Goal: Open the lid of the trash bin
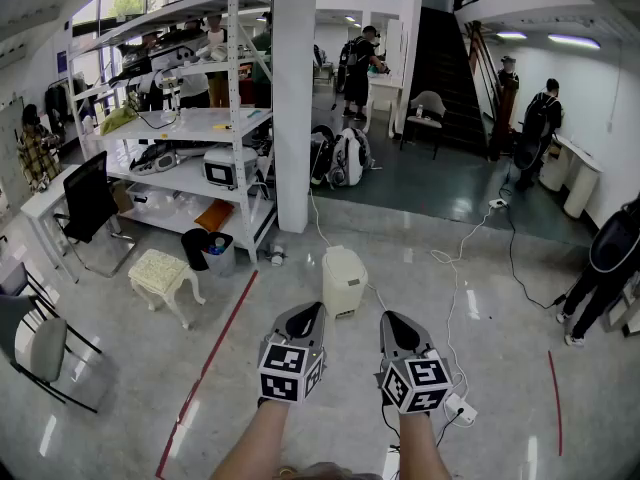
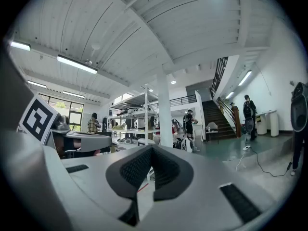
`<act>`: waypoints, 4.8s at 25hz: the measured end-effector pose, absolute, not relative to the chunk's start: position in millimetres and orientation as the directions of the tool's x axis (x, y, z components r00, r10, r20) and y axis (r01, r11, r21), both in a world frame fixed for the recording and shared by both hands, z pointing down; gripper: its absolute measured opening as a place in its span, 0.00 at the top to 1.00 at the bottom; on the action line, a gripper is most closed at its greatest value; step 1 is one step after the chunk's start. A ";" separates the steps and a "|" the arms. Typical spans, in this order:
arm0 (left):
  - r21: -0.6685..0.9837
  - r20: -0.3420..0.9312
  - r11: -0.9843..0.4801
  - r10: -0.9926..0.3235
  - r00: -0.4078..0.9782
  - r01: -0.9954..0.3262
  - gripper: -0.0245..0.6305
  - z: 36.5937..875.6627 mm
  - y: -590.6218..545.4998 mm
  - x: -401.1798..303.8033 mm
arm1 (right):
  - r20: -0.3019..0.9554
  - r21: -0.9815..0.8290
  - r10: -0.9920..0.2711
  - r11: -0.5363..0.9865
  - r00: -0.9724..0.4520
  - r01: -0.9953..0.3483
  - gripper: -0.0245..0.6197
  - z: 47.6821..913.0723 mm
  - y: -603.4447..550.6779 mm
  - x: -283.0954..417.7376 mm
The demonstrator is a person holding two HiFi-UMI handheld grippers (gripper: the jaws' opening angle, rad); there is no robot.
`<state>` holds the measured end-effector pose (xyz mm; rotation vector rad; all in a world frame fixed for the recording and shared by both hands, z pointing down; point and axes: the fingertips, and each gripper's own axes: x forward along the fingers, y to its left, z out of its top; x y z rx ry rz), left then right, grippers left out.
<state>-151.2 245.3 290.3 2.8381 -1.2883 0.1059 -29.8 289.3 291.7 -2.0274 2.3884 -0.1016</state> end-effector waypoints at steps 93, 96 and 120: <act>0.016 0.085 -0.739 -0.670 0.738 -0.673 0.96 320.2 -106.4 -20.7 | 0.028 -0.101 -0.996 0.080 -0.083 -0.992 0.91 319.2 -31.4 109.4; 0.009 0.088 -0.737 -0.672 0.735 -0.675 0.96 321.4 -123.4 -11.2 | 0.027 -0.104 -0.996 0.088 -0.091 -0.991 0.91 320.3 -52.9 119.8; -0.012 0.039 -0.644 -0.765 0.643 -0.765 0.96 313.0 -294.2 88.6 | -0.016 -0.116 -0.973 0.229 -0.229 -0.966 0.91 315.5 -249.8 224.8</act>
